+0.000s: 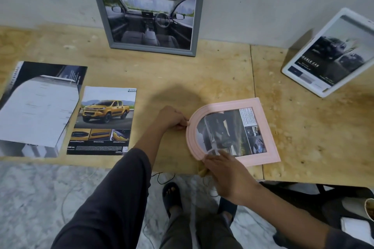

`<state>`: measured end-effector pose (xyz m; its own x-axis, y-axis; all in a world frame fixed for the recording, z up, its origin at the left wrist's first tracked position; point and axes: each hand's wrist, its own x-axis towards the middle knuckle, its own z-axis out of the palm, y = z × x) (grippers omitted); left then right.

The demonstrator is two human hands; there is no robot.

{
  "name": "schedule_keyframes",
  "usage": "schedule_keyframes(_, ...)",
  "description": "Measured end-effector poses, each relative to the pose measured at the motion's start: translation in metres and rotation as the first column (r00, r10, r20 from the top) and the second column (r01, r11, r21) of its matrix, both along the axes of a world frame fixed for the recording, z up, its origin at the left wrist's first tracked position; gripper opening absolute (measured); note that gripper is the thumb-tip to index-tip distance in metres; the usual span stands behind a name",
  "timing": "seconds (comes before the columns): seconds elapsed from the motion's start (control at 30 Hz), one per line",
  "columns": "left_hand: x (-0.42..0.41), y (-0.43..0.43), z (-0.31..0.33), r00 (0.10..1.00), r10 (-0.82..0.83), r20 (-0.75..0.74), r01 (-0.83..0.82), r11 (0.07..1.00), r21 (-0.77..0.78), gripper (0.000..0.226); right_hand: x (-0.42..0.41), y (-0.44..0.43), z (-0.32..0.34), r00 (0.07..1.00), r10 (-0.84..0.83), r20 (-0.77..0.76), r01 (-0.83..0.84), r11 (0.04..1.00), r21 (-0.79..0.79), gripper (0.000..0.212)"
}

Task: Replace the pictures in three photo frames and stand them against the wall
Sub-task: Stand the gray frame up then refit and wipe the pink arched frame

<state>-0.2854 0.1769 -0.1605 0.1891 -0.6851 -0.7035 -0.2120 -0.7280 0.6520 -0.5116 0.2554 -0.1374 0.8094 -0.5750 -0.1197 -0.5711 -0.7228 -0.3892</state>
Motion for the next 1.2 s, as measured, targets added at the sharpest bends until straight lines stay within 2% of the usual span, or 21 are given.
schedule_keyframes(0.07, -0.001, 0.000, 0.000, 1.000, -0.007, 0.014, 0.008, 1.000, -0.006, 0.012, -0.010, -0.010, 0.013, 0.978, -0.206, 0.034, 0.190, 0.947, 0.260, 0.014)
schedule_keyframes(0.13, -0.002, 0.002, 0.001, 1.000, -0.009, 0.030, 0.010, 1.000, -0.014, 0.010, -0.010, -0.021, 0.023, 0.864, -0.500, 0.059, 0.371, 0.711, 0.597, 0.024)
schedule_keyframes(0.17, -0.002, 0.003, 0.001, 0.999, -0.011, 0.039, 0.012, 1.000, -0.020, 0.009, -0.007, -0.027, 0.023, 0.774, -0.627, 0.086, 0.417, 0.608, 0.675, 0.028)
schedule_keyframes(0.2, -0.003, 0.004, 0.003, 0.999, -0.016, 0.052, 0.017, 1.000, -0.024, 0.009, -0.002, -0.033, 0.022, 0.700, -0.701, 0.136, 0.452, 0.583, 0.675, 0.031)
schedule_keyframes(0.27, -0.004, 0.005, 0.003, 0.996, -0.023, 0.082, 0.025, 0.999, -0.032, 0.008, 0.013, -0.041, 0.018, 0.684, -0.705, 0.187, 0.504, 0.643, 0.577, 0.028)
schedule_keyframes(0.33, -0.005, 0.007, 0.002, 0.995, -0.020, 0.100, 0.025, 0.998, -0.050, 0.010, 0.026, -0.040, 0.012, 0.798, -0.588, 0.129, 0.464, 0.737, 0.491, 0.019)
schedule_keyframes(0.37, -0.005, 0.008, 0.000, 0.994, -0.014, 0.104, 0.021, 0.998, -0.063, 0.012, 0.029, -0.034, 0.008, 0.878, -0.474, 0.072, 0.401, 0.809, 0.431, 0.019)
schedule_keyframes(0.43, -0.007, 0.011, -0.003, 0.994, 0.003, 0.110, 0.007, 0.996, -0.084, 0.012, 0.026, -0.015, 0.001, 0.969, -0.246, 0.037, 0.228, 0.938, 0.262, 0.026)
schedule_keyframes(0.5, -0.009, 0.015, -0.007, 0.994, 0.021, 0.108, -0.009, 0.994, -0.113, 0.014, 0.011, 0.001, -0.005, 0.994, -0.070, 0.081, 0.055, 0.984, 0.169, 0.026)
schedule_keyframes(0.57, -0.012, 0.019, -0.010, 0.988, 0.022, 0.152, 0.003, 0.987, -0.161, 0.014, -0.014, 0.004, -0.004, 0.996, -0.031, 0.082, 0.014, 0.981, 0.194, 0.024)
schedule_keyframes(0.63, -0.017, 0.025, -0.011, 0.973, 0.010, 0.232, 0.041, 0.976, -0.213, 0.014, -0.040, 0.004, 0.005, 0.991, -0.089, 0.101, 0.067, 0.977, 0.202, 0.025)
schedule_keyframes(0.67, -0.021, 0.029, -0.011, 0.968, 0.021, 0.251, 0.043, 0.969, -0.244, 0.015, -0.051, 0.002, 0.014, 0.967, -0.206, 0.148, 0.157, 0.944, 0.292, 0.028)
schedule_keyframes(0.7, -0.025, 0.034, -0.011, 0.965, 0.035, 0.258, 0.041, 0.959, -0.281, 0.017, -0.060, -0.001, 0.023, 0.904, -0.367, 0.220, 0.249, 0.869, 0.428, 0.034)
schedule_keyframes(0.77, -0.033, 0.042, -0.010, 0.962, 0.046, 0.268, 0.048, 0.941, -0.335, 0.022, -0.075, -0.014, 0.032, 0.665, -0.666, 0.338, 0.435, 0.713, 0.550, 0.040)
schedule_keyframes(0.8, -0.036, 0.046, -0.012, 0.962, 0.045, 0.270, 0.056, 0.933, -0.356, 0.025, -0.080, -0.024, 0.031, 0.552, -0.742, 0.380, 0.563, 0.668, 0.487, 0.035)
schedule_keyframes(0.83, -0.038, 0.049, -0.016, 0.963, 0.049, 0.264, 0.054, 0.927, -0.372, 0.029, -0.080, -0.033, 0.027, 0.486, -0.779, 0.397, 0.673, 0.623, 0.398, 0.029)
schedule_keyframes(0.9, -0.041, 0.050, -0.020, 0.966, 0.085, 0.245, 0.019, 0.920, -0.392, 0.028, -0.069, -0.049, 0.010, 0.483, -0.799, 0.357, 0.754, 0.587, 0.294, 0.029)
schedule_keyframes(1.0, -0.042, 0.045, -0.022, 0.961, 0.098, 0.258, 0.002, 0.932, -0.362, 0.023, -0.035, -0.050, -0.024, 0.594, -0.755, 0.279, 0.719, 0.653, 0.237, 0.034)
schedule_keyframes(1.07, -0.042, 0.039, -0.017, 0.965, 0.086, 0.247, 0.004, 0.940, -0.341, 0.021, -0.016, -0.041, -0.042, 0.601, -0.738, 0.306, 0.718, 0.667, 0.200, 0.039)
schedule_keyframes(1.13, -0.041, 0.035, -0.013, 0.970, 0.079, 0.230, 0.000, 0.946, -0.325, 0.021, -0.001, -0.034, -0.049, 0.556, -0.799, 0.228, 0.752, 0.601, 0.271, 0.047)
schedule_keyframes(1.2, -0.040, 0.033, -0.013, 0.971, 0.061, 0.232, 0.015, 0.949, -0.314, 0.025, 0.010, -0.027, -0.050, 0.609, -0.772, 0.181, 0.711, 0.633, 0.306, 0.047)
